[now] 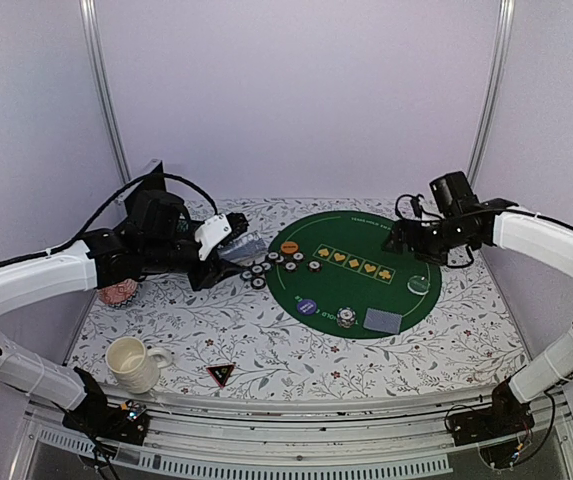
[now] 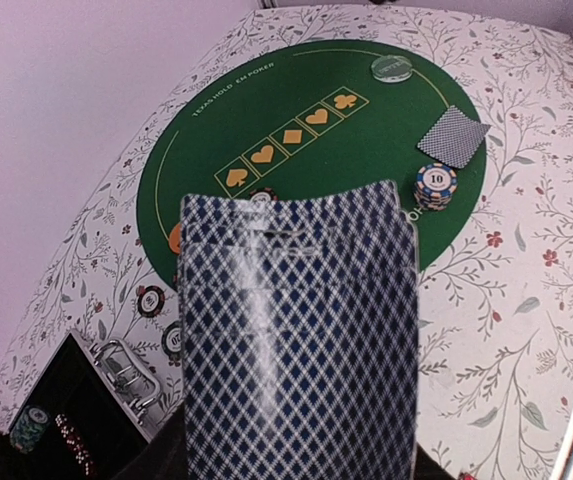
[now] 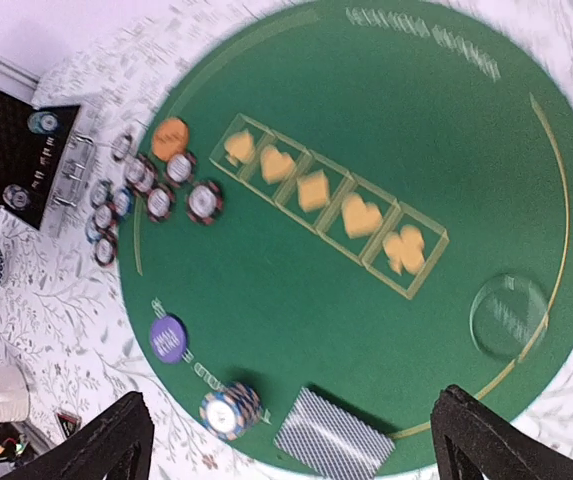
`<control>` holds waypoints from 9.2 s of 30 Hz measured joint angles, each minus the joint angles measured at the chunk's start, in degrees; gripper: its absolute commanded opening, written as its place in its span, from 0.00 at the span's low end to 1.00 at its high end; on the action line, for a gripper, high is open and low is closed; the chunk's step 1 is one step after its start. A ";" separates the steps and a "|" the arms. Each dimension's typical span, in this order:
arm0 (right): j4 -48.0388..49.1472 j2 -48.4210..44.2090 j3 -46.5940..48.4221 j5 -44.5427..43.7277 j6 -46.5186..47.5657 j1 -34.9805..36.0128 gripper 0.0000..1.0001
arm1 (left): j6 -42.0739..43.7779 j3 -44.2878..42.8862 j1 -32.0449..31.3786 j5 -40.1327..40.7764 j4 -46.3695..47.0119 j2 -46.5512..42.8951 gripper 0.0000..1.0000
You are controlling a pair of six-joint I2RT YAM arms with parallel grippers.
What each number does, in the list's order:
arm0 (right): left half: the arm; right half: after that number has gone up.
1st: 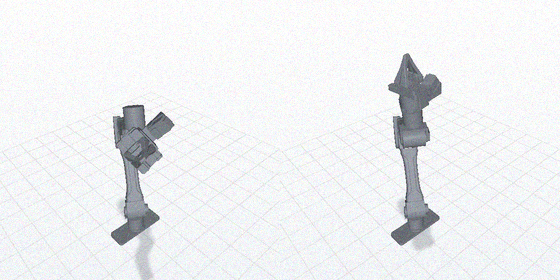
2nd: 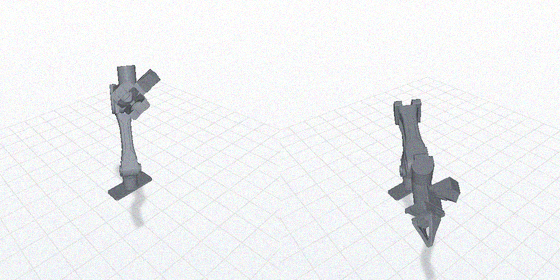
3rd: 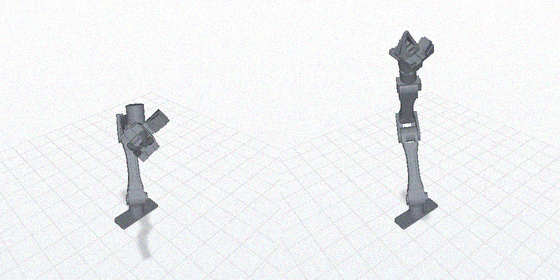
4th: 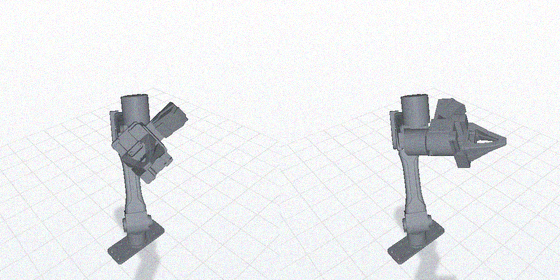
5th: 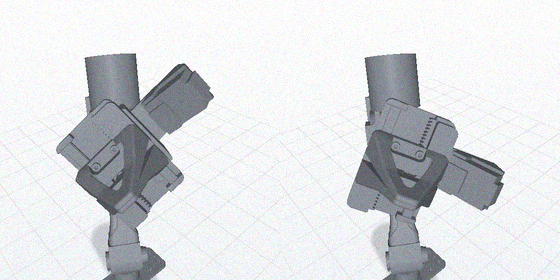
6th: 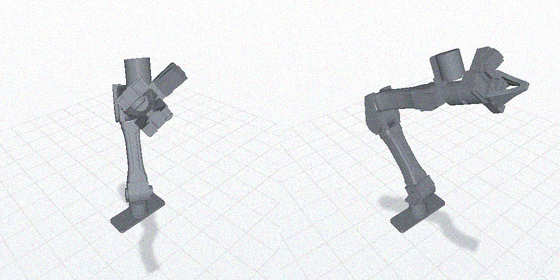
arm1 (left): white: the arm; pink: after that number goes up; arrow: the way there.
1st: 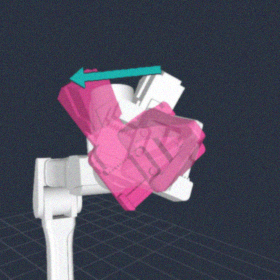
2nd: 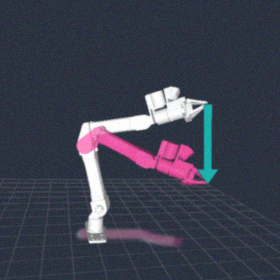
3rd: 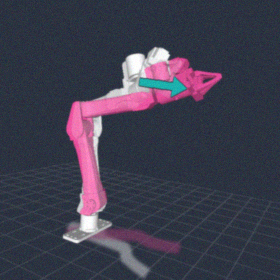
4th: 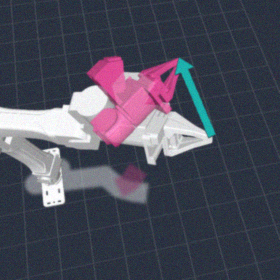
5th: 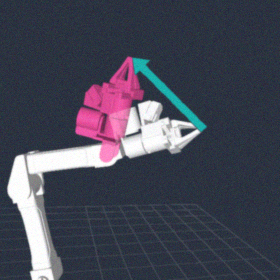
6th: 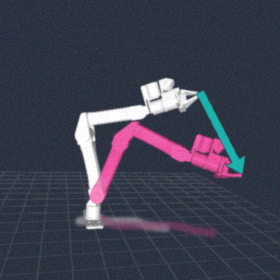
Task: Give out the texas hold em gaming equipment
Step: Pick up the poker card from the face-down deck piles, then distribute the poker card in the big blind area, then pass from the left arm to the right
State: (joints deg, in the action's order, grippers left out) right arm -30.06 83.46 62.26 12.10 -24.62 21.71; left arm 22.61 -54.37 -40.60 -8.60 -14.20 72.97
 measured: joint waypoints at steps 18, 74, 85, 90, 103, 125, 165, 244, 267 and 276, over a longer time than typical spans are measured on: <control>14.56 4.48 25.62 0.70 21.73 16.52 0.99 | 2.47 1.55 0.00 -3.85 1.11 -1.42 0.45; 5.05 28.59 36.85 22.18 6.62 23.87 0.62 | 3.13 2.16 0.00 -4.13 1.40 -1.31 0.45; 5.44 29.64 40.57 22.51 5.97 24.44 0.74 | 3.32 2.16 0.00 -4.48 1.46 -1.31 0.45; 5.35 31.43 42.12 21.92 6.10 24.81 0.66 | 3.32 2.16 0.00 -4.48 1.46 -1.31 0.45; 2.19 31.36 42.32 19.78 8.39 25.42 0.28 | 3.30 2.54 0.00 -3.93 1.22 -1.27 0.45; -1.75 28.98 42.32 18.32 9.42 24.35 0.02 | 3.30 2.58 0.00 -3.96 1.29 -1.27 0.45; -3.69 22.51 39.58 19.32 9.42 20.68 0.01 | 3.96 2.58 0.00 -4.22 1.40 -1.27 0.44; 23.58 48.30 52.22 12.39 -7.45 7.34 0.99 | 4.20 2.58 0.00 -4.24 1.40 -1.27 0.44; 21.14 33.92 38.51 37.57 -8.17 22.25 0.99 | 4.37 2.58 0.00 -4.24 1.40 -1.27 0.44; 19.56 36.98 38.82 39.30 -8.83 23.61 1.00 | 4.37 2.58 0.00 -4.24 1.40 -1.27 0.44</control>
State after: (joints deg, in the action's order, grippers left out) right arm -10.50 120.44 101.08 51.40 -33.45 45.32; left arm 26.98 -51.79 -40.60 -12.84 -12.80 71.70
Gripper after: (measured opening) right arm 0.988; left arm 0.436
